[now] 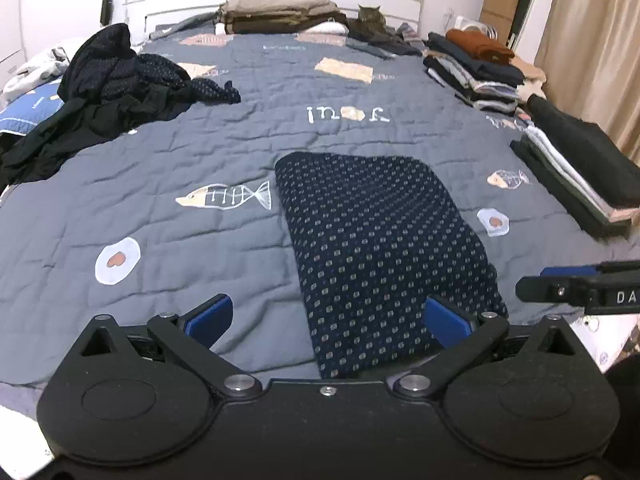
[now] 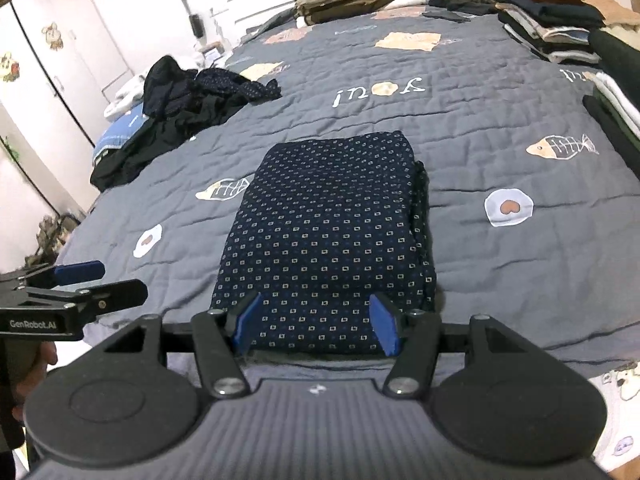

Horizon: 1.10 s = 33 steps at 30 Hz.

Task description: Fold clothes

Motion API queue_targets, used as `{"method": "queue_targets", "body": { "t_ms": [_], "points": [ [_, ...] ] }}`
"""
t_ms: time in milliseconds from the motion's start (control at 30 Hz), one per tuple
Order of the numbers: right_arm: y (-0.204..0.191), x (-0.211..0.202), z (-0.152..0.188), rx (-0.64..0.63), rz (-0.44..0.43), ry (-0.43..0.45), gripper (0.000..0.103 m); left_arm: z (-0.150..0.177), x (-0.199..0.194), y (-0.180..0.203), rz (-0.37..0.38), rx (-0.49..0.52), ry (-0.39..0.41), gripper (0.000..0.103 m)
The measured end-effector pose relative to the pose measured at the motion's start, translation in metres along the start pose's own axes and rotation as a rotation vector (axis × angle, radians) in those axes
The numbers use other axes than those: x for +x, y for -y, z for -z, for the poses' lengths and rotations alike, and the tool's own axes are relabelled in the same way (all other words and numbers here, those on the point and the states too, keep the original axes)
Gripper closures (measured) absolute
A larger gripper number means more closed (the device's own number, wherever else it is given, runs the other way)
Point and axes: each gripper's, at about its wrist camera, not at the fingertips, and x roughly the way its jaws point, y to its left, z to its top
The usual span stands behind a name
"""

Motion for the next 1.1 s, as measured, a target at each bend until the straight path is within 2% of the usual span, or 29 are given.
{"method": "queue_targets", "body": {
  "t_ms": [333, 667, 900, 1100],
  "points": [
    [-0.016, -0.013, -0.009, -0.055, 0.027, -0.068, 0.045, -0.001, -0.02, 0.0, 0.002, 0.041, -0.051, 0.0],
    [-0.015, -0.031, -0.004, -0.042, 0.037, -0.045, 0.045, 0.011, -0.025, 0.009, 0.051, 0.06, -0.033, 0.0],
    [0.0, -0.036, 0.003, -0.02, 0.043, -0.05, 0.045, 0.021, -0.024, 0.019, 0.042, 0.05, -0.057, 0.0],
    [0.013, -0.036, 0.003, -0.001, 0.029, -0.054, 0.045, 0.017, -0.027, 0.024, 0.021, 0.046, -0.058, 0.0]
  ]
}}
